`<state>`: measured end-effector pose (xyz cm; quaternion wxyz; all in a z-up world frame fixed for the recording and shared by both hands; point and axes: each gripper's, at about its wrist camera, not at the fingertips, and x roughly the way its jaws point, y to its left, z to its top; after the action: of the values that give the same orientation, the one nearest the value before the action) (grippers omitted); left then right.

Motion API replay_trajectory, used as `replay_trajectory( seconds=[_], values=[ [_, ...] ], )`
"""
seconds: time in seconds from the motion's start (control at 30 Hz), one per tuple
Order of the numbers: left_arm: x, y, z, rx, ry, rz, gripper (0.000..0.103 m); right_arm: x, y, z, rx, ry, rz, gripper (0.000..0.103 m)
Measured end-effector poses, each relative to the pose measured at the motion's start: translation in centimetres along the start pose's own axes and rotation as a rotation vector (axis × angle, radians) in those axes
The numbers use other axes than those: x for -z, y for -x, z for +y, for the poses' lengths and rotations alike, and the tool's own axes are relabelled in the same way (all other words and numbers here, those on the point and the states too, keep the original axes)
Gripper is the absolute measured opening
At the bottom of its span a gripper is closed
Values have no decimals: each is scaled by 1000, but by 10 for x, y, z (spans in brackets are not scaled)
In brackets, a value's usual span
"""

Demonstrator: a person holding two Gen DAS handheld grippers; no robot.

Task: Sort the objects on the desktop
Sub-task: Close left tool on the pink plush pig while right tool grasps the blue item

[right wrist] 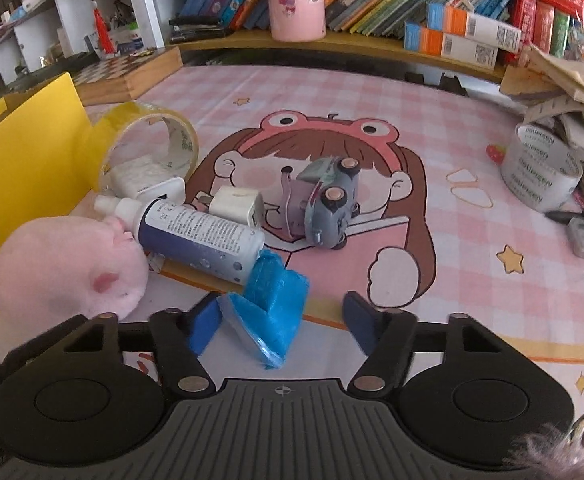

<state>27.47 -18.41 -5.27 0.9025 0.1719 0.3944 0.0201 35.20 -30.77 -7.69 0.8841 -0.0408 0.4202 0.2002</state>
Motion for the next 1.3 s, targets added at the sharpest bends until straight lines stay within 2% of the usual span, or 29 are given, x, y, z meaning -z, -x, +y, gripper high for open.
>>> replay_trajectory(
  seconds=[0.13, 0.27, 0.37, 0.5, 0.53, 0.8, 1.3],
  values=[
    [1, -16, 8, 45, 79, 61, 99, -1, 2, -3, 22, 14, -10, 27],
    [4, -24, 14, 77, 161, 101, 93, 3, 6, -12, 29, -22, -14, 26],
    [7, -21, 13, 75, 165, 86, 87, 7, 12, -17, 35, -38, -22, 26],
    [9, -15, 12, 86, 148, 74, 71, 13, 21, -17, 36, -37, -38, 25],
    [10, -13, 14, 98, 158, 73, 70, 14, 23, -17, 33, -35, -41, 25],
    [16, 18, 26, 130, 266, 47, 69, 19, 39, -8, 3, -20, -69, 24],
    [30, 59, 25, 188, 304, -24, 69, 37, 73, 2, -9, -28, -100, 24]
  ],
)
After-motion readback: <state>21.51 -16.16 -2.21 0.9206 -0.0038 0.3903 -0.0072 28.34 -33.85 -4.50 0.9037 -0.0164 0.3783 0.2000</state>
